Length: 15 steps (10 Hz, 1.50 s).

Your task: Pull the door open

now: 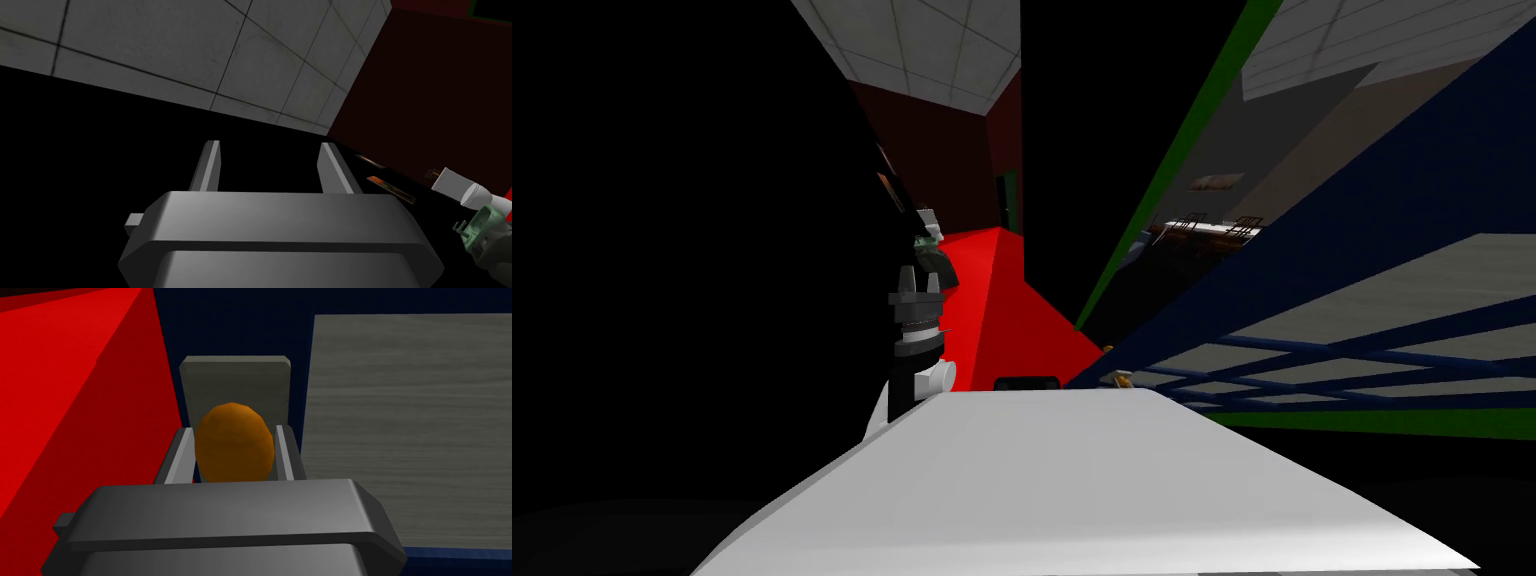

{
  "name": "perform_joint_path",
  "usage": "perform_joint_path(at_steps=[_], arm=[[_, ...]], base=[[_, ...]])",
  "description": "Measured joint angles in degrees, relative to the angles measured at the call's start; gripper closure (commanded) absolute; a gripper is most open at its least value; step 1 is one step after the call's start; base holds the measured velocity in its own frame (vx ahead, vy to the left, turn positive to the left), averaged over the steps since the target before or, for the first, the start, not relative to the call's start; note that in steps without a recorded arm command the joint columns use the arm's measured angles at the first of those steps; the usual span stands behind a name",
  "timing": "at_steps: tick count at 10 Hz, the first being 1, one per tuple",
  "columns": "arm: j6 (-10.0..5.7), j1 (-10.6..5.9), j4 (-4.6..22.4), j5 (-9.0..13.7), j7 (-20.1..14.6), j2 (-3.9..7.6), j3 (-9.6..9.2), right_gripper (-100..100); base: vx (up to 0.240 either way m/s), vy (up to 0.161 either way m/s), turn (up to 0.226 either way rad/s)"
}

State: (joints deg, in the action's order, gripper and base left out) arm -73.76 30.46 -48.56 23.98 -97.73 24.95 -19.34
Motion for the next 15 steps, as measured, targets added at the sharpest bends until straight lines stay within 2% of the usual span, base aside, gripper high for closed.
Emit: perform_joint_path(at_steps=[2,6,8,9,11,12,14,15], arm=[[-1.62,0.27,1.2,-0.14,0.13,-0.6,-0.11,100],[-6.04,1.59,4.86,-0.01,-0.04,-2.15,0.16,100],[-8.38,3.96,5.1,0.02,0.77,-3.4,0.31,100],[-10.16,3.81,7.25,-0.05,0.48,-4.02,0.22,100],[-12.66,5.39,8.74,-0.06,0.46,-5.07,0.19,100],[-13.15,6.88,8.03,-0.07,0.68,-5.28,0.15,100],[-14.56,7.1,9.51,-0.16,0.64,-5.99,0.03,100],[-14.65,7.11,9.67,-0.22,0.63,-6.08,-0.05,100]], base=[[-0.029,-0.003,0.052],[-0.099,-0.028,0.23],[-0.147,-0.035,0.207],[-0.176,-0.024,0.25],[-0.132,-0.018,0.174],[-0.096,-0.013,0.058],[-0.046,-0.02,0.046],[-0.035,0.008,0.195]])
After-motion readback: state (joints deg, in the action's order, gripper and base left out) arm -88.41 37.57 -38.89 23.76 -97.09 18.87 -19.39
